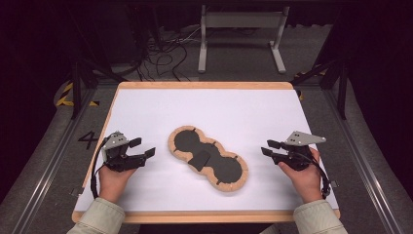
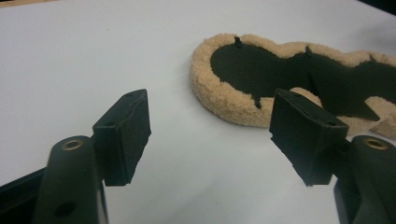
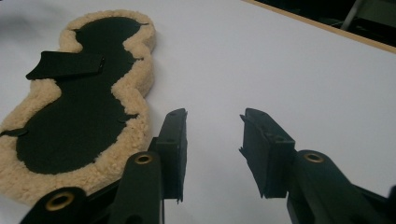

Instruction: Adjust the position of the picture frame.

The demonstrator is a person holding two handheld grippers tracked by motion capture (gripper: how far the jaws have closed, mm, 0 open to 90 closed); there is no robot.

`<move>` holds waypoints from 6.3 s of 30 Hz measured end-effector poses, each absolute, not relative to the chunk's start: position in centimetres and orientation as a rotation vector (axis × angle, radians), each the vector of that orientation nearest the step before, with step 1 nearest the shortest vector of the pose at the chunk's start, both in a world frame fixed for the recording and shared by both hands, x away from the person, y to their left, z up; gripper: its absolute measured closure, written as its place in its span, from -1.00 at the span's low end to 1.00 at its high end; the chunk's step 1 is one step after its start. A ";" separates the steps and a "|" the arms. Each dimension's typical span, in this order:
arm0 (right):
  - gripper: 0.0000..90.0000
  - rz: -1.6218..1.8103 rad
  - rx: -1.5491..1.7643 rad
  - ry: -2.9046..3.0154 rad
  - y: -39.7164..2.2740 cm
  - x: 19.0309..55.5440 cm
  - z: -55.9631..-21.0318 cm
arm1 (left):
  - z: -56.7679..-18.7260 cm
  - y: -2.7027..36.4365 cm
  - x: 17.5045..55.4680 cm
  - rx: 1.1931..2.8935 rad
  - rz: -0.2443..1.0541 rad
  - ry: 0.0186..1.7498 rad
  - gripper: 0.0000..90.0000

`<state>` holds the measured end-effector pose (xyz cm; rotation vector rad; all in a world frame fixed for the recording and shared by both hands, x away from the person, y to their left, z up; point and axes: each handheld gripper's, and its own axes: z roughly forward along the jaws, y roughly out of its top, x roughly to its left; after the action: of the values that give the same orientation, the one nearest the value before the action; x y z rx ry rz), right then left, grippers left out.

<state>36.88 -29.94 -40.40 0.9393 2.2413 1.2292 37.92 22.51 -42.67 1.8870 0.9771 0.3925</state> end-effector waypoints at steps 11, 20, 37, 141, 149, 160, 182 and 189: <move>0.36 1.259 0.941 2.232 -29.8 36.7 -39.8 | -42.4 22.1 37.6 1.885 0.387 0.949 -0.36; 0.36 1.273 0.934 2.239 -29.3 36.7 -39.5 | -42.4 22.1 37.4 1.888 0.367 0.959 -0.37; 0.24 1.395 0.851 2.331 -24.7 37.1 -38.5 | -42.5 22.1 37.1 1.909 0.380 0.963 -0.39; 1.00 0.978 0.748 2.844 -11.6 36.7 -43.8 | -43.2 21.5 37.4 1.977 0.393 0.949 -0.40; 1.00 0.954 0.785 2.832 -13.3 36.9 -43.6 | -43.1 21.2 37.6 1.983 0.390 0.942 -0.40; 1.00 0.939 0.865 2.787 -15.8 37.6 -43.2 | -43.2 21.0 37.8 1.981 0.375 0.940 -0.40; 1.00 0.996 0.895 2.662 -16.6 40.7 -39.1 | -43.2 21.3 37.3 1.983 0.388 0.958 -0.40; 1.00 0.972 0.881 2.651 -14.5 43.3 -38.1 | -43.3 21.6 37.2 1.977 0.375 0.973 -0.40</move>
<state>43.33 -14.46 -38.10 0.8809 2.6514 0.9720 37.18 21.58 -43.35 1.9771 0.9729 0.3754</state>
